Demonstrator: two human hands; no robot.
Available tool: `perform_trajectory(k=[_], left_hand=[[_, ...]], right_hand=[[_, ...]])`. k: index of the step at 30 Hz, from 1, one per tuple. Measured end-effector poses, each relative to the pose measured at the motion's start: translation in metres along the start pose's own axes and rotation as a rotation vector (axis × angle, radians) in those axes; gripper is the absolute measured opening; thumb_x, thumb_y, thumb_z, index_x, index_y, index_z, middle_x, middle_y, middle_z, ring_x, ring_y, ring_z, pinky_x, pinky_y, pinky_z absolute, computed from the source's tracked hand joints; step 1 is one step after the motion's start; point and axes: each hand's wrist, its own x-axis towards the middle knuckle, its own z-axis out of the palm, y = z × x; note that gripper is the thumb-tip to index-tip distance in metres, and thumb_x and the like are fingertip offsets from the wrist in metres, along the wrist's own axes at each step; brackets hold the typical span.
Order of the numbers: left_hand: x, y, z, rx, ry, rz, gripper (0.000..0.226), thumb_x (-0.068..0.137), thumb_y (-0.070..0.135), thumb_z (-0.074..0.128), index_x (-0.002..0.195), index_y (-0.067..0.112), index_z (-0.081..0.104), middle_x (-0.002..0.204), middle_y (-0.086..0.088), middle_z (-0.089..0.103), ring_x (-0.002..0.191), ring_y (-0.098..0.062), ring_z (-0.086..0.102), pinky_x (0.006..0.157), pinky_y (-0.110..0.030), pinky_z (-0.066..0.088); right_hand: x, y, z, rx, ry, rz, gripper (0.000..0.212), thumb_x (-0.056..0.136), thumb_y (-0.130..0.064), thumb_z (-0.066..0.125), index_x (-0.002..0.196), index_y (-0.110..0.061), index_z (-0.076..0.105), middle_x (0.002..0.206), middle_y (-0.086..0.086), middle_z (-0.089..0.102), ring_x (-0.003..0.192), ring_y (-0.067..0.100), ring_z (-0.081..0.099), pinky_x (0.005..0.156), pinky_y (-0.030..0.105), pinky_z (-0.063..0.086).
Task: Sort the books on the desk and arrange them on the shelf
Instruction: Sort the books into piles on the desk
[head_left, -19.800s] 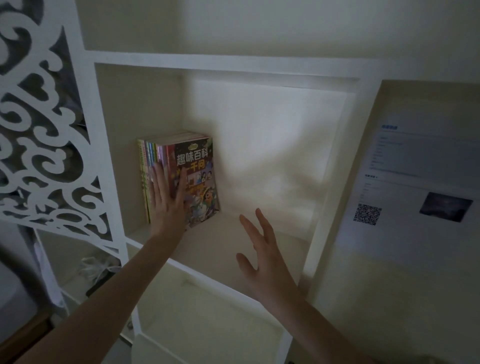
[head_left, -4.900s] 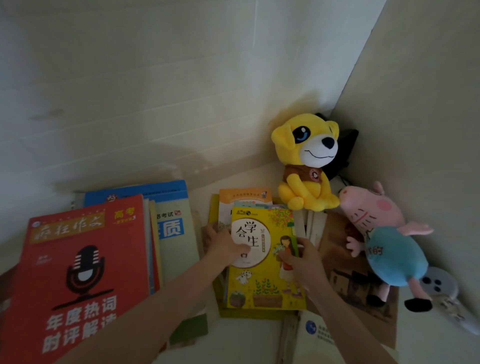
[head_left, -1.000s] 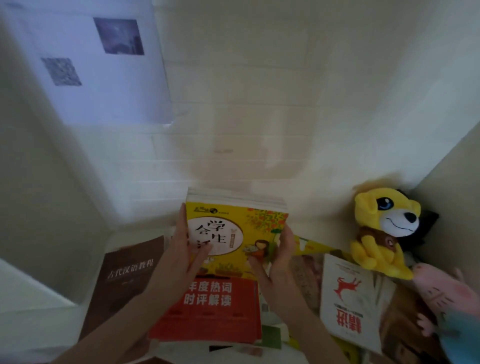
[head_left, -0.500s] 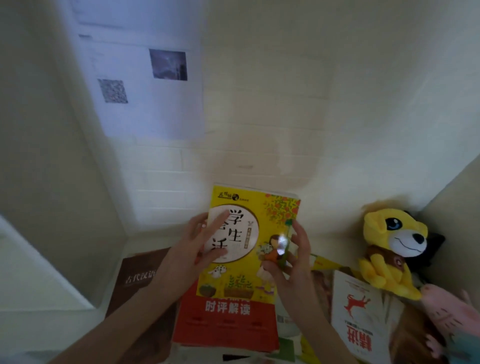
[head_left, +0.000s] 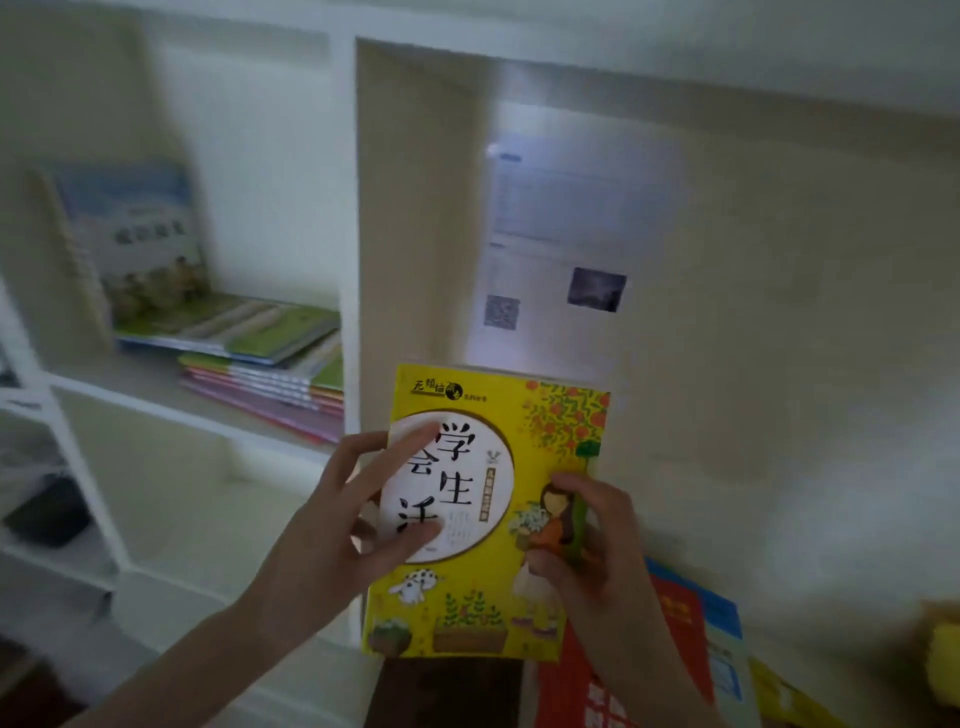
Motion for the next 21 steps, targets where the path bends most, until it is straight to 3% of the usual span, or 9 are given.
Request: perform_trajectory(k=[6,10,14,17,21], left_hand=[[0.0,-0.007,-0.084,0.067,0.088,-0.01,0.066,0.067,0.056,0.064,0.126,0.067,0.037,0.124,0.031,0.034,0.1,-0.002,0.058,0.058,-0.023,0.057],[-0.003,-0.015,-0.117,0.12,0.095,-0.005,0.068,0.068,0.059,0.062,0.129,0.065,0.034,0.127,0.027,0.034,0.101,-0.003,0.057,0.06,-0.026,0.058],[-0.004,-0.025,-0.15,0.133,0.126,-0.002,0.068,0.069,0.06,0.063,0.129,0.066,0.034,0.126,0.023,0.036,0.101,-0.004,0.058,0.061,-0.028,0.058],[0.005,-0.031,-0.175,0.145,0.148,0.04,0.067,0.075,0.05,0.071,0.128,0.066,0.034,0.123,0.027,0.036,0.101,-0.003,0.057,0.059,-0.027,0.058],[0.027,-0.032,-0.212,0.306,0.251,0.099,0.068,0.074,0.046,0.061,0.132,0.064,0.031,0.119,0.024,0.036,0.099,0.002,0.055,0.061,-0.022,0.058]], right_hand=[[0.038,-0.038,0.064,0.074,-0.086,-0.127,0.065,0.088,-0.002,0.066,0.121,-0.055,0.047,0.126,-0.016,0.042,0.11,0.02,0.061,0.082,0.025,0.056],[0.051,-0.049,0.094,0.093,-0.119,-0.17,0.061,0.089,-0.007,0.065,0.123,-0.054,0.046,0.129,-0.017,0.04,0.112,0.018,0.06,0.084,0.027,0.056],[0.065,-0.061,0.125,0.153,-0.15,-0.179,0.061,0.089,-0.006,0.065,0.122,-0.053,0.046,0.131,-0.016,0.04,0.113,0.015,0.06,0.082,0.02,0.054],[0.086,-0.071,0.149,0.172,-0.169,-0.187,0.063,0.09,-0.005,0.064,0.122,-0.056,0.044,0.132,-0.007,0.04,0.113,0.019,0.06,0.087,0.027,0.055],[0.133,-0.089,0.185,0.133,-0.104,-0.249,0.063,0.081,-0.007,0.064,0.123,-0.049,0.042,0.128,0.001,0.043,0.114,0.028,0.055,0.093,0.048,0.051]])
